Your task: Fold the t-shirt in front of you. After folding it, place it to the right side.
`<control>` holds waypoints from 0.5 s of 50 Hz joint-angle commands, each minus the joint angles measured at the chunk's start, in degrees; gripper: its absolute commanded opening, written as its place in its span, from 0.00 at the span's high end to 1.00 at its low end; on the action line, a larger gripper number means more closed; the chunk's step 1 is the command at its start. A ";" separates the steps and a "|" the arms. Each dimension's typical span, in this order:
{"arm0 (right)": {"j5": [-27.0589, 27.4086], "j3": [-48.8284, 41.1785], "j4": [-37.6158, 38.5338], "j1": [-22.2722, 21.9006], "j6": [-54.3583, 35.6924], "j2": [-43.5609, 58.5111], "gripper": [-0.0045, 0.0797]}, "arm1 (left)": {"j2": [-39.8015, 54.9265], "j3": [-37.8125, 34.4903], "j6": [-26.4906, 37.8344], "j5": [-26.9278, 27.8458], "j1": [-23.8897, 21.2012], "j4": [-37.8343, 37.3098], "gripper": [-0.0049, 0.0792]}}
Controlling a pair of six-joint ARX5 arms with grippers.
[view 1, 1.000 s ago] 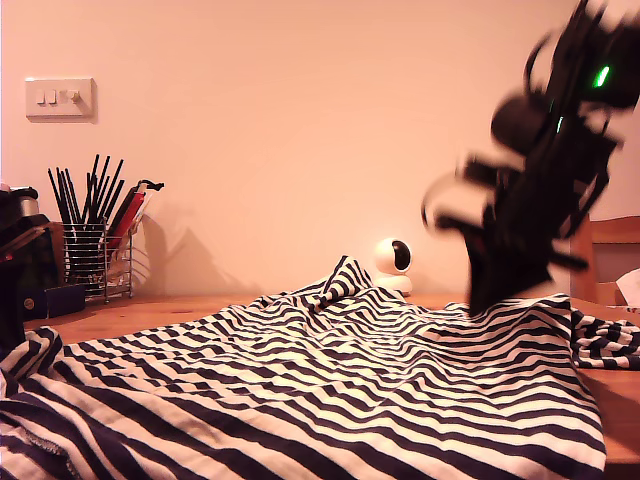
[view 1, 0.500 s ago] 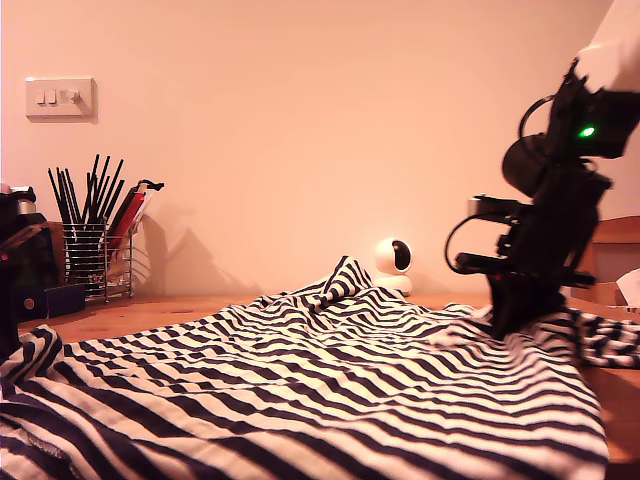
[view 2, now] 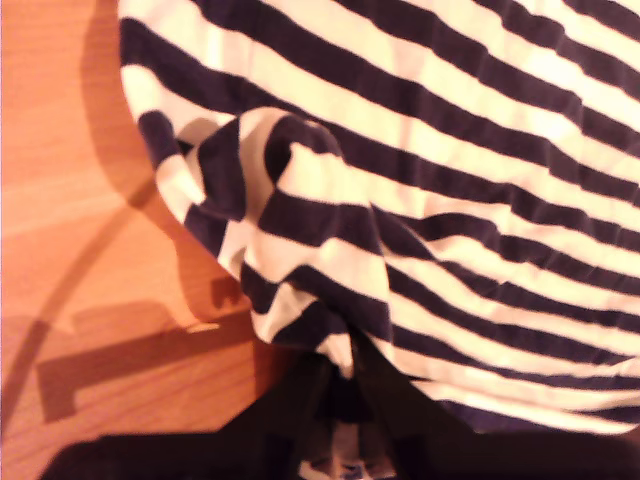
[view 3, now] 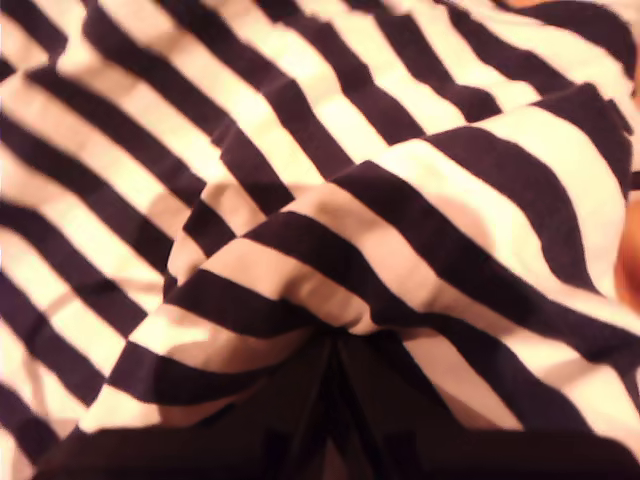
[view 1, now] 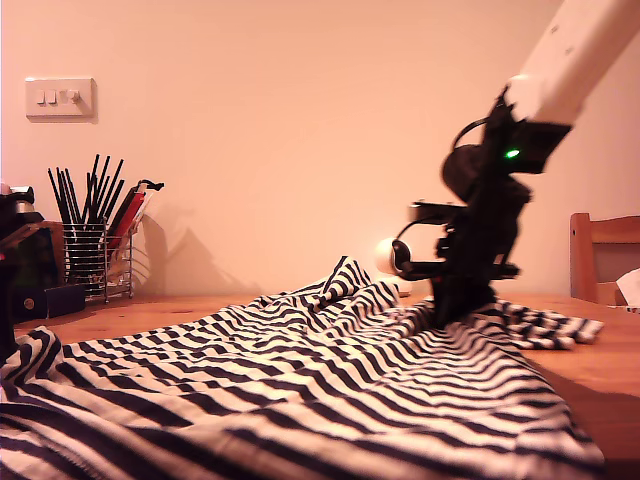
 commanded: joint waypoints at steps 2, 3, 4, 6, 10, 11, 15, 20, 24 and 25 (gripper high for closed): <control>0.68 1.88 -1.42 0.11 -0.26 6.25 0.96 | 1.53 0.33 -0.33 0.11 -0.13 -0.66 0.96; 1.07 2.71 -1.73 0.13 -0.24 6.60 0.96 | 1.53 0.33 -0.33 0.11 -0.13 -0.90 0.96; 1.33 3.54 -1.99 0.24 -0.17 6.88 0.96 | 1.53 0.33 -0.33 0.11 -0.13 -1.18 0.96; 1.51 5.01 -2.60 0.26 -0.07 7.08 0.96 | 1.53 0.33 -0.33 0.11 -0.13 -1.73 0.96; 1.55 7.37 -2.93 0.26 1.51 7.13 0.96 | 1.53 0.33 -0.33 0.13 -0.13 -2.32 0.96; 1.53 7.98 -2.93 0.26 2.36 7.13 0.96 | 1.53 0.33 -0.33 0.13 -0.13 -2.38 0.96; 0.79 10.01 -2.29 0.09 5.97 7.28 0.96 | 1.53 0.33 -0.31 0.13 -0.15 -2.45 0.96; 0.31 11.13 -0.42 0.13 8.85 7.56 0.96 | 1.53 0.33 -0.31 0.17 -0.15 -1.95 0.96; 0.24 12.46 -1.25 0.31 10.10 7.56 0.96 | 1.53 0.33 -0.35 0.24 -0.15 -1.55 0.96; 0.20 13.09 -2.60 0.33 10.36 7.54 0.96 | 1.53 0.33 -0.35 0.28 -0.15 -1.53 0.96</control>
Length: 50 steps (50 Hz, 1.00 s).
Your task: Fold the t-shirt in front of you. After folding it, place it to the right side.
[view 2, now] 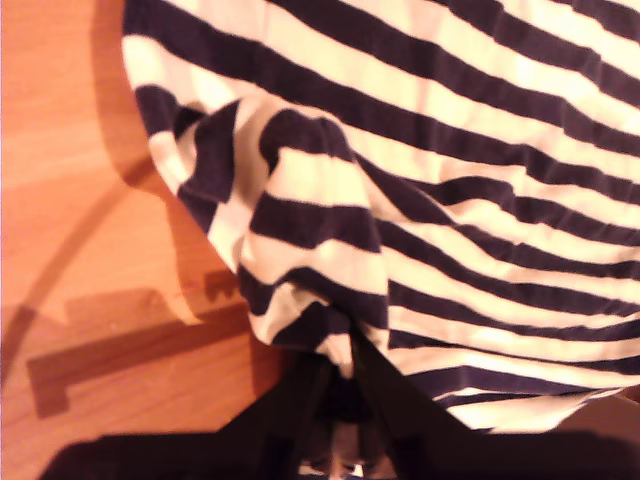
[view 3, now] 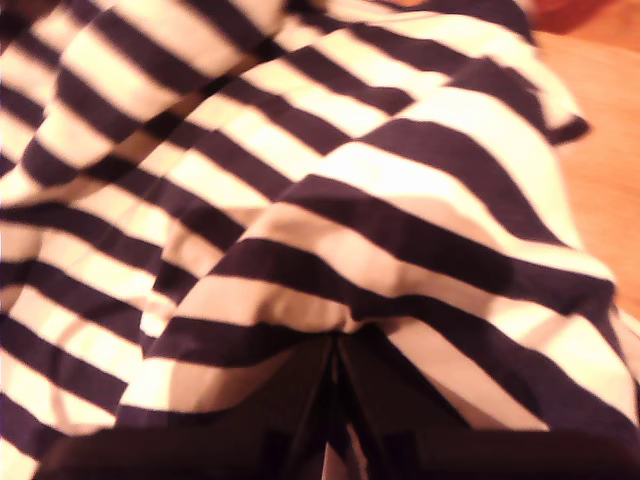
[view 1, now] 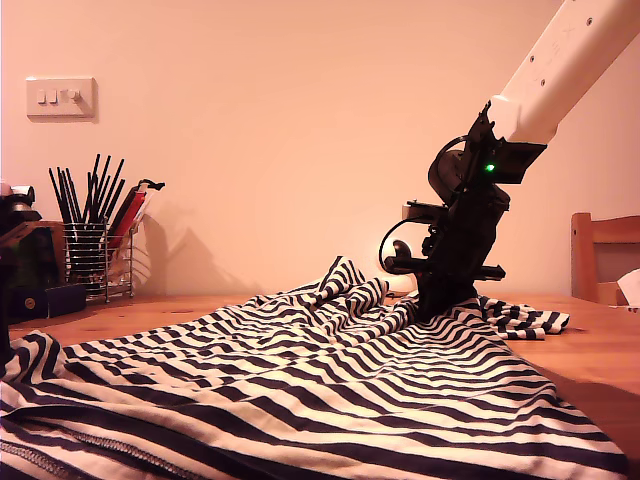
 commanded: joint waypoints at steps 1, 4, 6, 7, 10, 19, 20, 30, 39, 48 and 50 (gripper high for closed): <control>-0.04 2.97 -2.12 0.31 1.11 1.51 0.96 | 1.53 0.31 0.02 0.24 -0.15 0.20 0.96; -0.20 5.68 -7.37 0.44 1.16 1.51 0.96 | 1.53 0.31 0.02 0.26 -0.15 0.31 0.96; -0.22 7.65 -11.32 0.50 1.16 1.51 0.96 | 1.53 0.33 0.02 0.26 -0.15 0.46 0.96; -0.22 8.50 -13.00 0.52 1.18 1.51 0.96 | 1.53 0.33 0.02 0.26 -0.15 0.52 0.96; -0.22 11.30 -18.45 0.63 0.94 1.51 0.96 | 1.53 0.31 0.04 0.28 -0.15 0.76 0.96; -0.79 17.81 -34.14 0.96 -0.55 1.51 0.96 | 1.53 0.33 0.02 1.38 -0.15 1.79 0.96; -0.87 17.94 -36.17 1.01 -0.59 1.51 0.96 | 1.53 0.33 0.02 1.64 -0.13 1.92 0.96; -3.39 16.59 -44.87 2.56 -2.08 1.73 0.96 | 1.53 0.33 0.02 1.73 -0.13 3.17 0.96; -3.43 13.09 -46.07 4.87 -2.54 1.79 0.96 | 1.53 0.33 0.02 1.77 -0.13 3.34 0.96; -3.32 7.06 -46.49 5.92 -4.04 1.84 0.96 | 1.53 0.33 0.02 1.77 -0.13 3.32 0.96; -3.21 6.03 -46.23 5.90 -4.02 1.84 0.96 | 1.53 0.33 0.02 1.77 -0.13 3.34 0.96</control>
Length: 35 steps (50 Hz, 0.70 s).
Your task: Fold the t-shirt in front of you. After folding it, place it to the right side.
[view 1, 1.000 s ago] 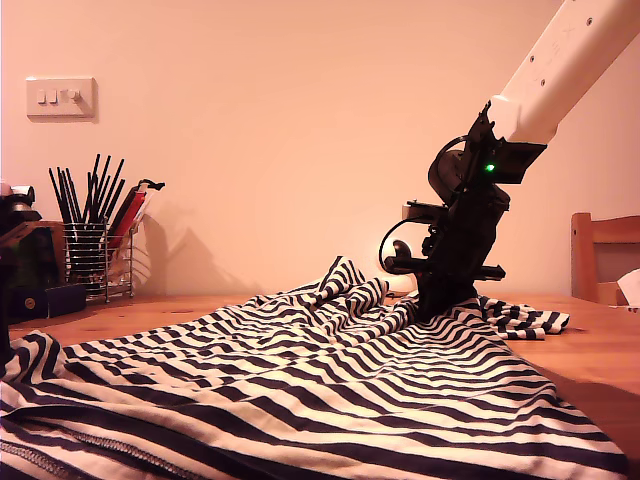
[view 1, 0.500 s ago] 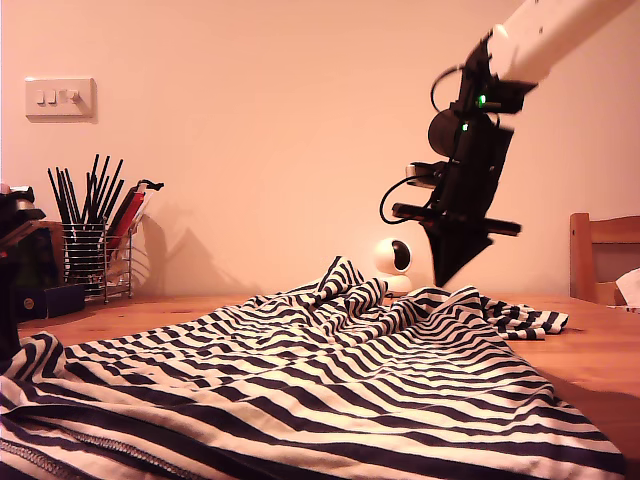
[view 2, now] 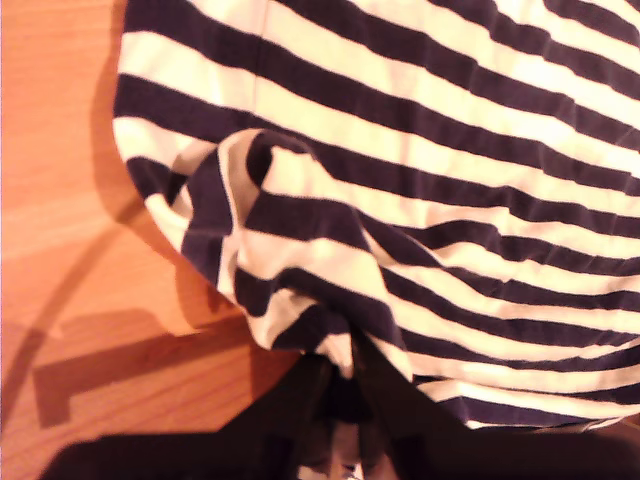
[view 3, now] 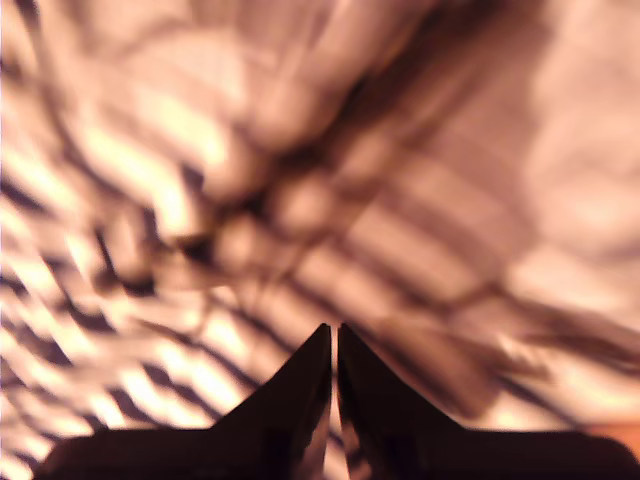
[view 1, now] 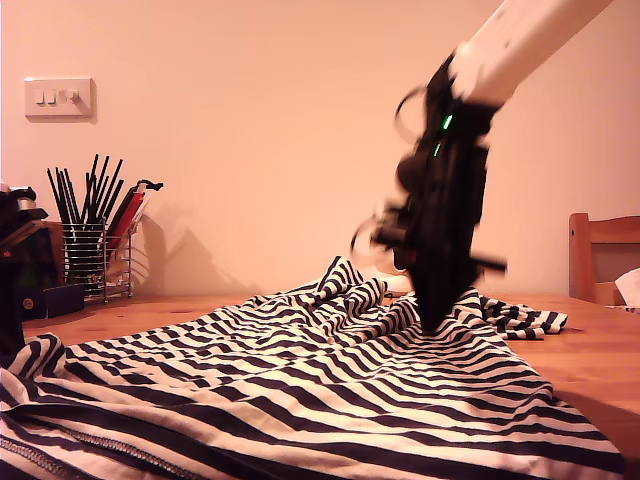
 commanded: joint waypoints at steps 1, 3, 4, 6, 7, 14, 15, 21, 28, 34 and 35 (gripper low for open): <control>0.17 -2.14 0.37 -0.26 -0.42 1.42 0.96 | 1.53 0.31 0.09 0.24 -0.13 0.17 0.96; 0.17 -2.78 0.44 -0.28 -0.68 1.42 0.96 | 1.53 0.31 0.09 0.24 -0.13 0.20 0.96; 0.20 -3.10 0.76 -0.31 -0.70 1.44 0.96 | 1.53 0.31 0.09 0.24 -0.13 0.17 0.96; 0.28 -3.65 1.57 -0.28 -0.90 1.44 0.96 | 1.53 0.31 0.09 0.24 -0.13 0.17 0.96; 0.24 -3.87 2.03 -0.28 -0.96 1.44 0.96 | 1.53 0.31 0.09 0.24 -0.13 0.15 0.96; 2.82 -4.83 7.85 0.00 -0.83 1.44 0.96 | 1.53 0.31 0.09 0.24 -0.13 -0.07 0.96; 3.61 -4.90 8.66 0.07 -0.81 1.44 0.96 | 1.53 0.31 0.09 0.24 -0.13 -0.07 0.96; 6.84 -4.90 13.79 0.57 -0.83 1.44 0.96 | 1.53 0.31 0.09 0.24 -0.13 -0.07 0.96; 9.84 -4.90 18.78 0.79 -0.90 1.44 0.96 | 1.53 0.31 0.09 0.24 -0.13 -0.07 0.96; 10.97 -4.90 20.98 0.81 -0.76 1.44 0.96 | 1.53 0.31 0.09 0.24 -0.13 -0.13 0.96; 11.06 -4.90 20.85 0.81 -0.68 1.44 0.96 | 1.53 0.31 0.09 0.24 -0.13 -0.11 0.96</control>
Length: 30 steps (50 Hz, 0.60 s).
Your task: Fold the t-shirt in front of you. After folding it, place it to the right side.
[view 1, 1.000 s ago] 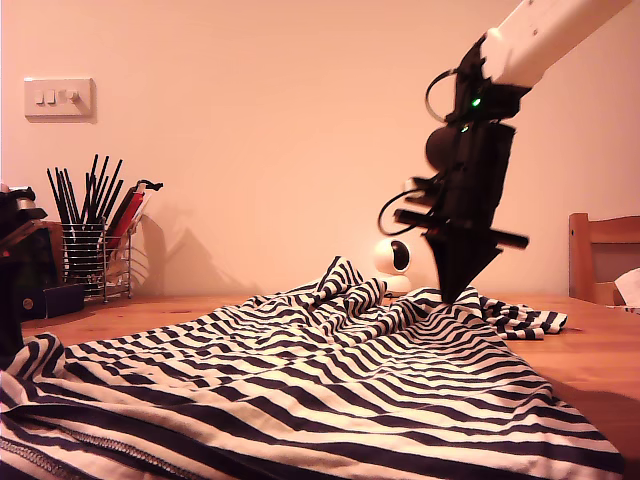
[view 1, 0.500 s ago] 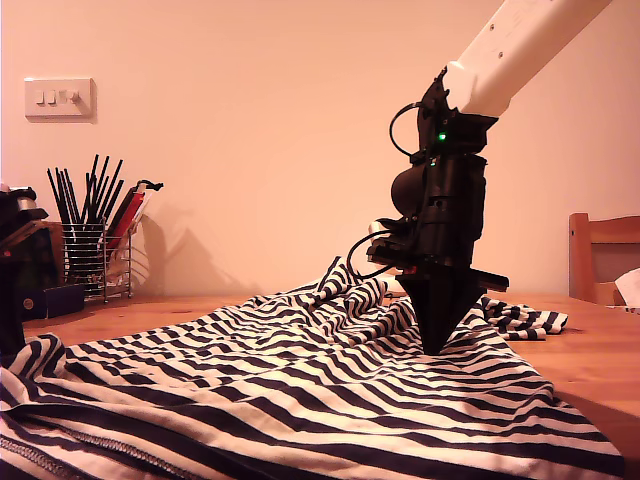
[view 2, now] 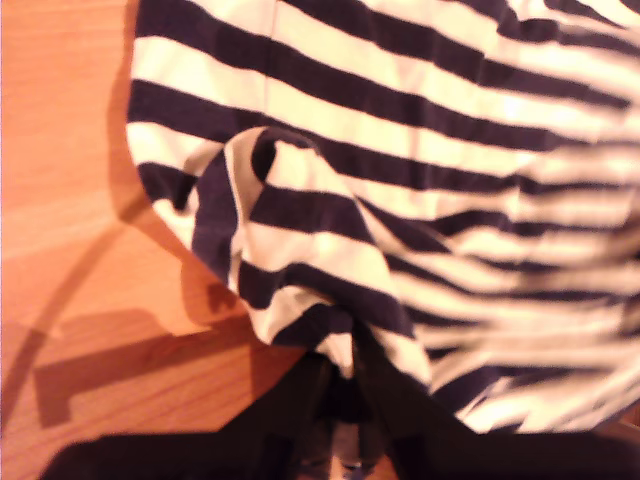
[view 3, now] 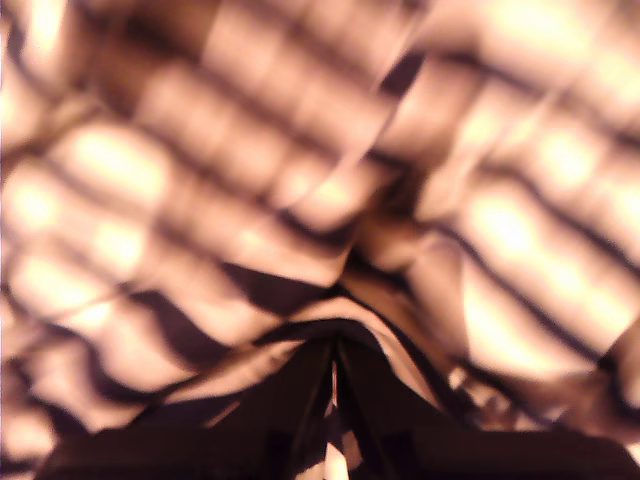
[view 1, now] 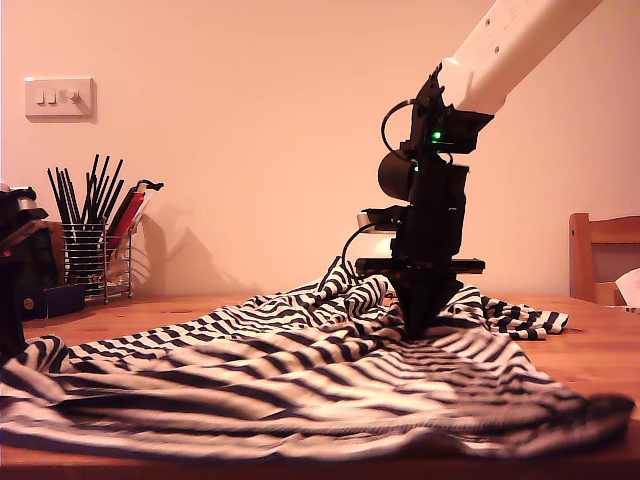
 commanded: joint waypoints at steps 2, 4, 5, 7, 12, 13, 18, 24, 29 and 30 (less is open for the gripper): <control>0.37 -2.03 -0.22 -0.11 0.63 2.91 0.96 | 1.53 0.26 0.11 0.24 -0.13 0.02 0.96; -0.42 -2.01 -1.09 -0.13 0.98 2.80 0.96 | 1.53 0.26 0.11 0.24 -0.13 0.11 0.96; -0.92 -2.01 -1.57 -0.13 1.42 2.67 0.96 | 1.53 0.26 0.11 0.24 -0.15 0.20 0.96; -2.38 -2.01 -2.49 -0.11 1.60 2.40 0.95 | 1.53 0.26 0.11 0.24 -0.13 0.39 0.96; -4.63 -2.01 -4.31 -0.07 1.60 1.38 0.92 | 1.53 0.26 0.11 0.22 -0.13 0.61 0.96; -4.92 -2.01 -4.46 0.02 1.60 1.14 0.92 | 1.53 0.26 0.13 0.20 -0.13 0.59 0.96; -6.19 -2.01 -4.94 0.15 1.79 -1.05 0.92 | 1.53 0.26 0.26 0.15 -0.13 0.83 0.96; -6.62 -2.01 -6.97 0.26 1.99 -4.57 0.89 | 1.53 0.26 0.26 0.02 -0.13 1.36 0.96; -7.80 -2.01 -11.13 0.26 1.97 -7.10 0.84 | 1.53 0.26 0.26 0.02 -0.13 1.27 0.96; -7.85 -2.01 -11.65 0.26 1.92 -7.56 0.83 | 1.53 0.26 0.26 0.02 -0.13 1.27 0.96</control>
